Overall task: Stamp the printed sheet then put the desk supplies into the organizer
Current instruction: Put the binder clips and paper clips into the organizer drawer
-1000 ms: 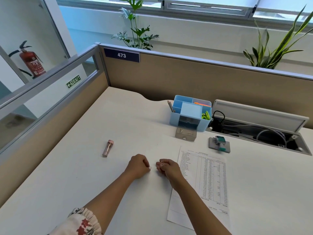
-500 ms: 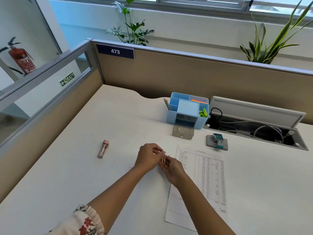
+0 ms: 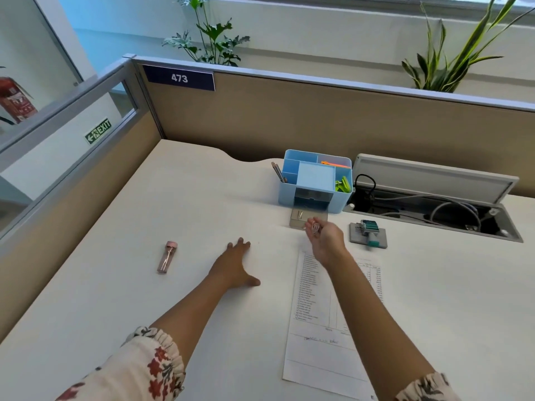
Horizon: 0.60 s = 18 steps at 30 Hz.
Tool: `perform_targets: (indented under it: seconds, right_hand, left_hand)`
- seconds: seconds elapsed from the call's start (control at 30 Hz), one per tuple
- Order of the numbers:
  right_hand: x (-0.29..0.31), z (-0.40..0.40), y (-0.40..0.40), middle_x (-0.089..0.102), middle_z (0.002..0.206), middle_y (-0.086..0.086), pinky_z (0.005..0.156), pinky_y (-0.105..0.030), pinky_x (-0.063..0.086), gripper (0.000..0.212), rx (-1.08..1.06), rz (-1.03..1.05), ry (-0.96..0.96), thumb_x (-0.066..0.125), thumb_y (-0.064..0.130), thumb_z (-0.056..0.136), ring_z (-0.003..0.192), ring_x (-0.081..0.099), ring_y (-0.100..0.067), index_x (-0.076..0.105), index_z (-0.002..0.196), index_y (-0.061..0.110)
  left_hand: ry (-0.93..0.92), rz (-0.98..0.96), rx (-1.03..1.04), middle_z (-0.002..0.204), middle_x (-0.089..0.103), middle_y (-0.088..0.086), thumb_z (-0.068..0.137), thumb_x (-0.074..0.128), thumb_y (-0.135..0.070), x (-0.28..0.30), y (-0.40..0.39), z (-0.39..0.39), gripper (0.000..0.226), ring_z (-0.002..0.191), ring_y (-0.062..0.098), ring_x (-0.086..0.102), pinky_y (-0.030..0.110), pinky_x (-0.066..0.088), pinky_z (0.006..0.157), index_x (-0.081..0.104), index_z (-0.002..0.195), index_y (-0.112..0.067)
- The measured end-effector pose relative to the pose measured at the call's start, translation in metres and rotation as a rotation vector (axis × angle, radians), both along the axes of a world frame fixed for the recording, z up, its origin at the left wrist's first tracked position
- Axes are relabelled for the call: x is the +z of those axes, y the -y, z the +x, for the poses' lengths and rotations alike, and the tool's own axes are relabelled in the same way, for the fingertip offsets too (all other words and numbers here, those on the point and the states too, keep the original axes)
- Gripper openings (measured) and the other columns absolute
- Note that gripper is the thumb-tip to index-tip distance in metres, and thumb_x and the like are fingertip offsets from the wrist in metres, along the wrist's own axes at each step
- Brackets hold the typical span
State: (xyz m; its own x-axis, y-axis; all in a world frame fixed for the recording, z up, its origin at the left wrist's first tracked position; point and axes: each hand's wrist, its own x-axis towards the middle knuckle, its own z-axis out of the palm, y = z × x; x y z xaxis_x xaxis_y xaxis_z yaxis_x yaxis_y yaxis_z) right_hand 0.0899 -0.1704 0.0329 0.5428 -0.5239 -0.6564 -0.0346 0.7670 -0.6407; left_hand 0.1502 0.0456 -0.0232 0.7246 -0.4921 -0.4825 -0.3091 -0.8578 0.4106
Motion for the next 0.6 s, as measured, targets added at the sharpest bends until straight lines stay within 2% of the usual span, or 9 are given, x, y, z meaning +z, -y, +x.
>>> perform_targets:
  seconds: [0.2,0.3,0.4,0.47,0.53,0.6]
  right_hand:
    - [0.015,0.016,0.017,0.034,0.153,-0.022,0.118,-0.04,0.028,0.046,-0.03,-0.033,0.055,0.027,0.005,0.104,0.142,0.034,-0.033,0.026,0.149,-0.007]
    - [0.008,0.012,0.015,0.031,0.155,-0.021,0.119,-0.04,0.027,0.047,-0.02,-0.073,0.048,0.027,0.006,0.104,0.143,0.032,-0.032,0.024,0.15,-0.006]
    - [-0.006,0.006,0.008,0.042,0.149,-0.018,0.115,-0.038,0.034,0.044,0.019,-0.141,0.008,0.028,0.002,0.103,0.137,0.042,-0.03,0.035,0.146,-0.004]
    - [-0.016,0.002,0.002,0.055,0.137,-0.015,0.108,-0.034,0.043,0.041,0.052,-0.221,-0.079,0.03,-0.002,0.101,0.126,0.054,-0.028,0.047,0.138,-0.003]
    - [-0.029,-0.001,-0.003,0.063,0.125,-0.011,0.099,-0.031,0.049,0.039,0.133,-0.372,-0.2,0.033,-0.003,0.099,0.113,0.061,-0.024,0.059,0.127,0.003]
    - [-0.041,-0.004,-0.007,0.066,0.117,-0.006,0.099,-0.033,0.049,0.039,0.261,-0.524,-0.29,0.038,-0.002,0.096,0.109,0.061,-0.022,0.067,0.118,0.009]
  left_hand:
    - [0.047,0.019,-0.018,0.164,0.004,-0.005,0.067,0.084,-0.047,0.001,0.002,0.003,0.116,0.151,0.021,0.007,0.035,0.018,0.12,0.014,0.156,-0.021]
    - [0.052,0.009,-0.019,0.164,0.005,-0.005,0.067,0.084,-0.047,0.001,0.001,0.004,0.116,0.151,0.022,0.007,0.035,0.018,0.12,0.014,0.156,-0.021]
    - [0.054,0.004,-0.016,0.164,0.005,-0.005,0.067,0.085,-0.046,0.001,0.001,0.004,0.116,0.151,0.022,0.007,0.035,0.018,0.12,0.014,0.156,-0.021]
    - [0.055,0.006,-0.016,0.164,0.005,-0.005,0.067,0.085,-0.046,0.001,0.001,0.003,0.116,0.151,0.022,0.007,0.036,0.018,0.121,0.014,0.156,-0.022]
    - [0.05,0.004,-0.009,0.164,0.005,-0.005,0.066,0.085,-0.046,0.002,0.001,0.004,0.117,0.151,0.021,0.007,0.036,0.018,0.121,0.014,0.156,-0.022]
    - [0.048,0.007,-0.007,0.164,0.005,-0.005,0.066,0.085,-0.046,0.002,0.001,0.004,0.117,0.151,0.021,0.007,0.036,0.018,0.121,0.014,0.156,-0.022]
